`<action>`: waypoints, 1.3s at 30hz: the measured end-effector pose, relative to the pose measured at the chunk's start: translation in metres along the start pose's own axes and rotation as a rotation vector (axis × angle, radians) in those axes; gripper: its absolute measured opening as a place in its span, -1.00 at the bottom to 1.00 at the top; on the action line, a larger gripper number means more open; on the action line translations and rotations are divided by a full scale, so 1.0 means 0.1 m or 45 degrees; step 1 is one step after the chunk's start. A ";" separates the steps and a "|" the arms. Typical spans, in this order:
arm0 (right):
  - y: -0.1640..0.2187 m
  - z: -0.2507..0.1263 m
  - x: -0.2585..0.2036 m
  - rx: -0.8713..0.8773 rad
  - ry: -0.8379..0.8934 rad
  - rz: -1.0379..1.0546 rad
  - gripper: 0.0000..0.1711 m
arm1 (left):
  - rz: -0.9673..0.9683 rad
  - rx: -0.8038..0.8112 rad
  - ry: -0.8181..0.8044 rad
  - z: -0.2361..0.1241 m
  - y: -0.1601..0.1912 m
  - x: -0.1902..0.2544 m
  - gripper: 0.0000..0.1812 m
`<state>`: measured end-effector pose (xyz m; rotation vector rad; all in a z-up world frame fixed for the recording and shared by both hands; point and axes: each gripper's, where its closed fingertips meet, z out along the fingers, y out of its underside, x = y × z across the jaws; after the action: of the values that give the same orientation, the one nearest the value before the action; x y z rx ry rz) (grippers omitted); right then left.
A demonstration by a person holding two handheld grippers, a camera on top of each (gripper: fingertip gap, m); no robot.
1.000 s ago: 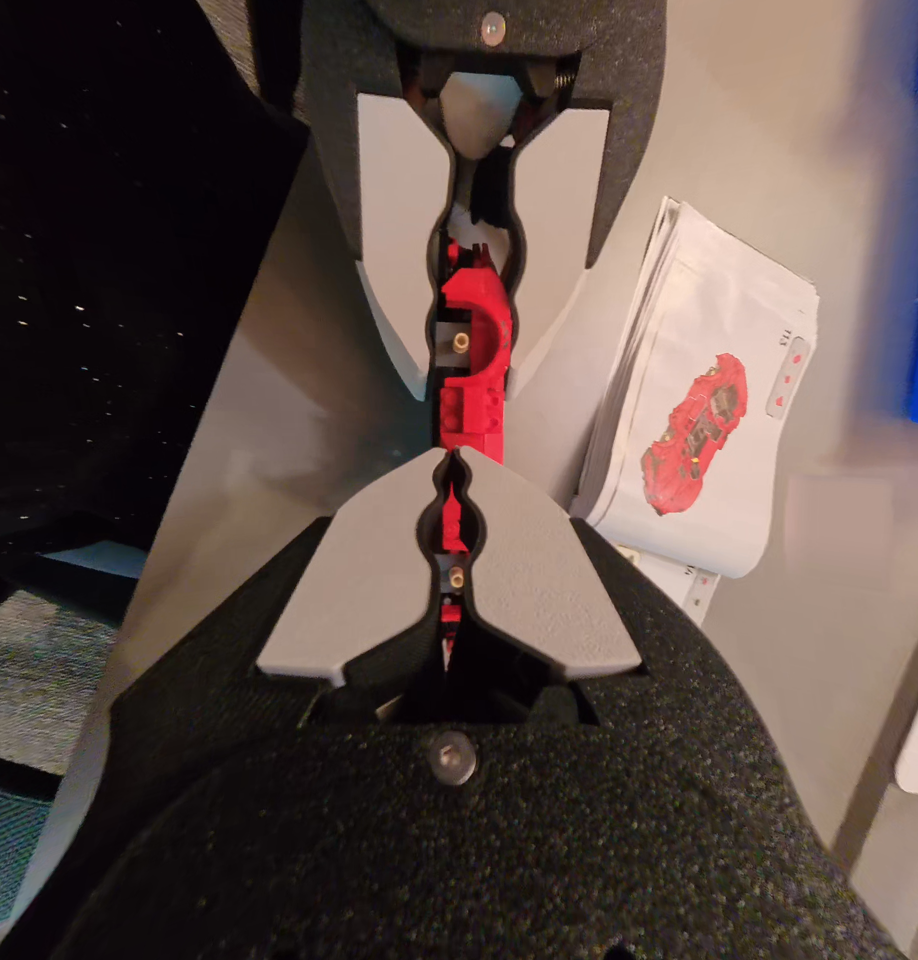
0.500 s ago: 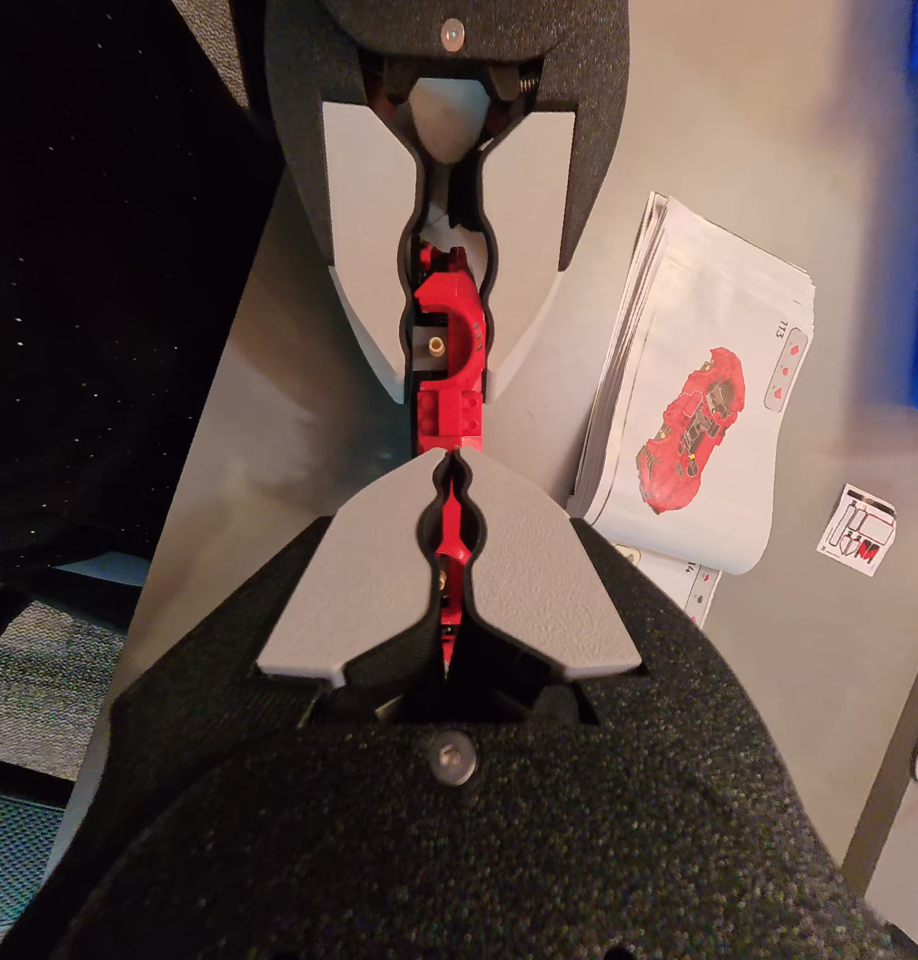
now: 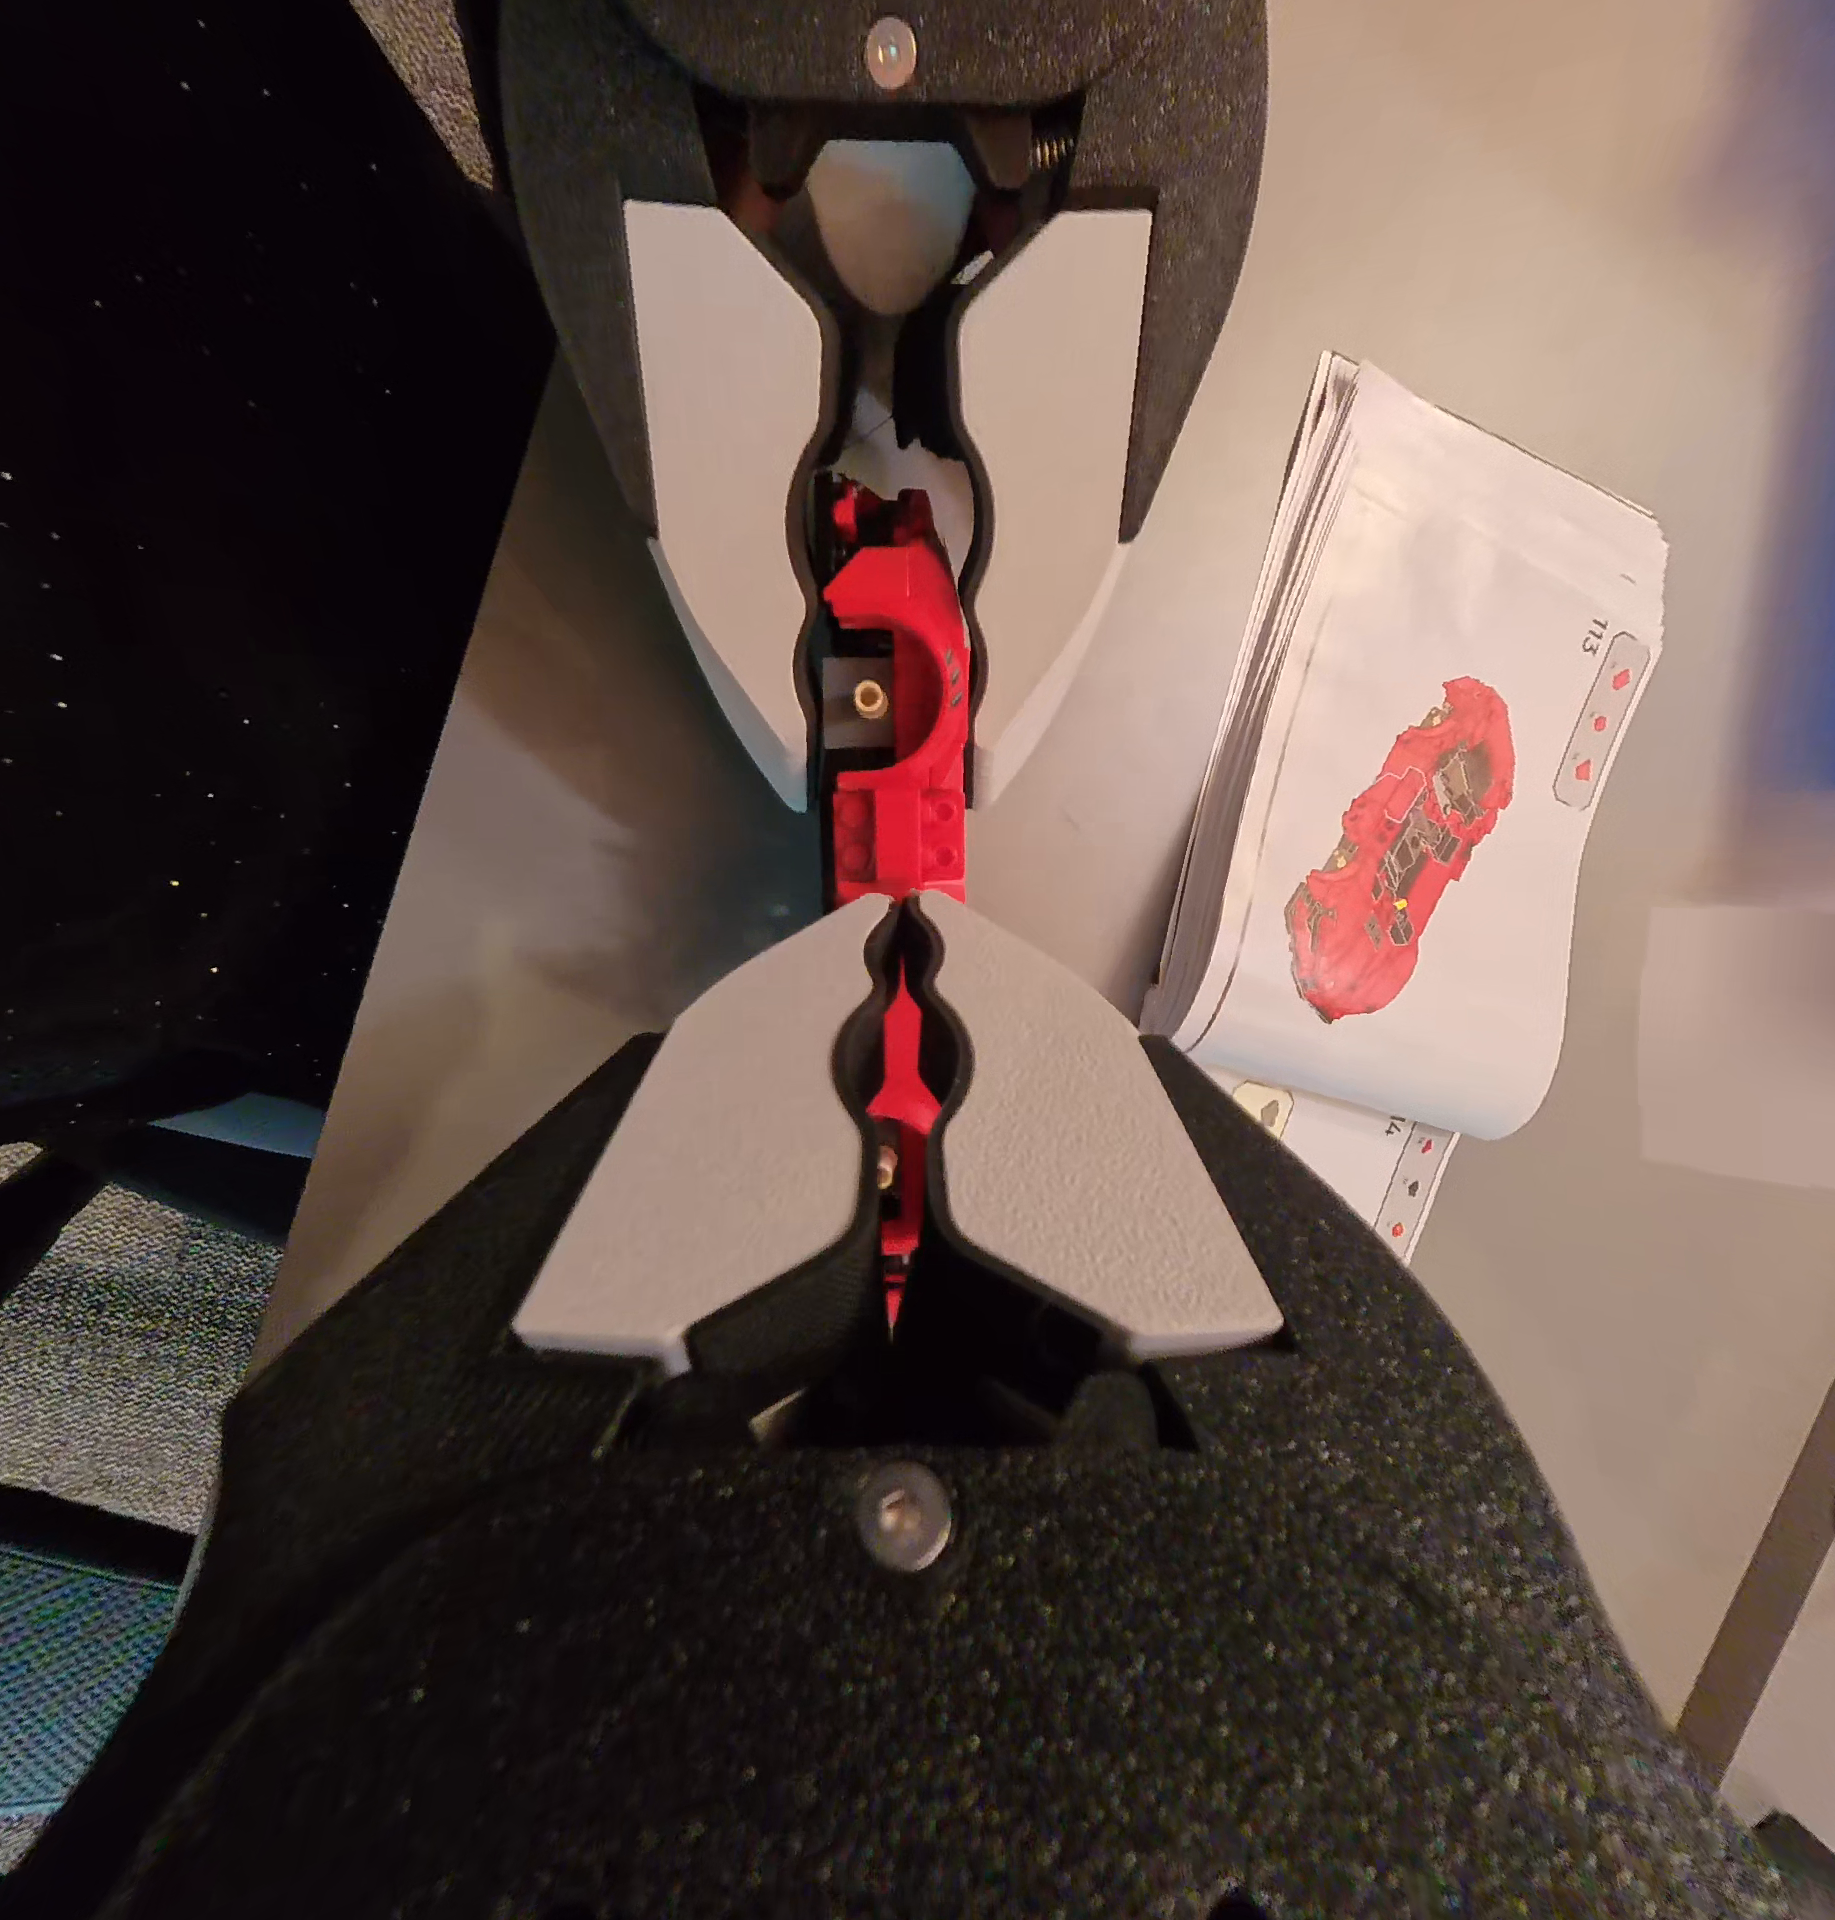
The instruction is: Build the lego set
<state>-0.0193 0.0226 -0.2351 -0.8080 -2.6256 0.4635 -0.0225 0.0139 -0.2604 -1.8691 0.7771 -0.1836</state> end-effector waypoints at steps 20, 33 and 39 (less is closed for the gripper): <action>0.05 0.02 -0.01 0.194 -0.859 0.640 -0.56 | 0.007 0.000 -0.007 0.01 0.00 0.00 -0.67; 0.02 0.06 -0.10 0.177 -1.067 0.659 -0.81 | 0.024 -0.001 0.003 0.00 -0.01 0.02 -0.66; 0.02 0.04 -0.13 0.156 -1.169 0.694 -0.85 | 0.029 -0.001 0.012 0.00 0.00 0.03 -0.66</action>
<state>-0.0102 0.0157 -0.2427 -1.5603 -3.0535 1.4118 -0.0204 0.0121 -0.2607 -1.8604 0.8048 -0.1775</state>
